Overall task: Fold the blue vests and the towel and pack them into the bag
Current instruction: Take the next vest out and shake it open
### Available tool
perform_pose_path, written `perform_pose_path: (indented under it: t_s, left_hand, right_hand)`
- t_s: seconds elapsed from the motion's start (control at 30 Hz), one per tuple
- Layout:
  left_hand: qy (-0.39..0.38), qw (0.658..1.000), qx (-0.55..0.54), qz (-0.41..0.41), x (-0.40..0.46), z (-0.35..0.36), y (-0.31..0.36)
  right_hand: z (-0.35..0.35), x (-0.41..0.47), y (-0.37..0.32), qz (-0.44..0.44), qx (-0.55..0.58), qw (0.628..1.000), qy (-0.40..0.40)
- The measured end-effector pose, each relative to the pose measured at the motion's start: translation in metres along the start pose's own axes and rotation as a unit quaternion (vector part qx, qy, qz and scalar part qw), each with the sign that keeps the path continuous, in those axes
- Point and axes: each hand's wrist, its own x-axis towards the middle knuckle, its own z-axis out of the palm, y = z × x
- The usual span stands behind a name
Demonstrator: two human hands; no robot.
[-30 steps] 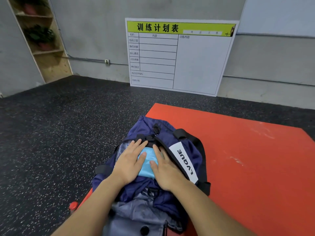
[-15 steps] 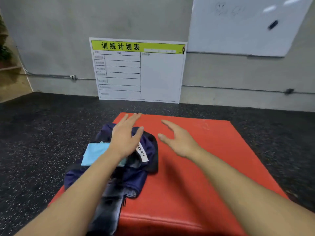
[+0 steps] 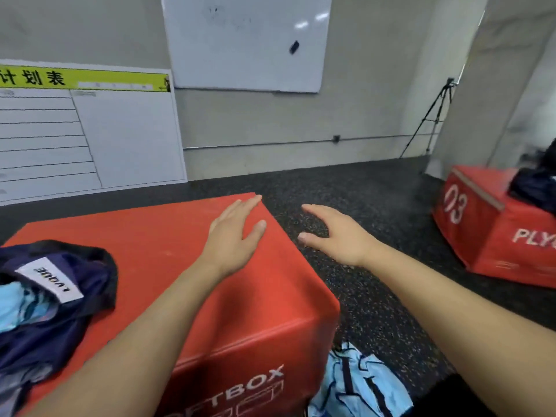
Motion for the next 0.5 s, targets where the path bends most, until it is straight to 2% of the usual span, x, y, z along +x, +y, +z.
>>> perform_pose_path:
  t_s: [0.2,0.5]
  left_hand:
    - [-0.095,0.994,-0.050,0.031,-0.003,0.107,0.053]
    - [-0.220,0.971,-0.076,0.057,-0.015,0.242,0.074]
  right_hand:
    - [-0.029,-0.078,0.109,0.070,-0.036,0.996,-0.029]
    - [-0.013,-0.156,0.234,0.168,-0.033,0.982,-0.081]
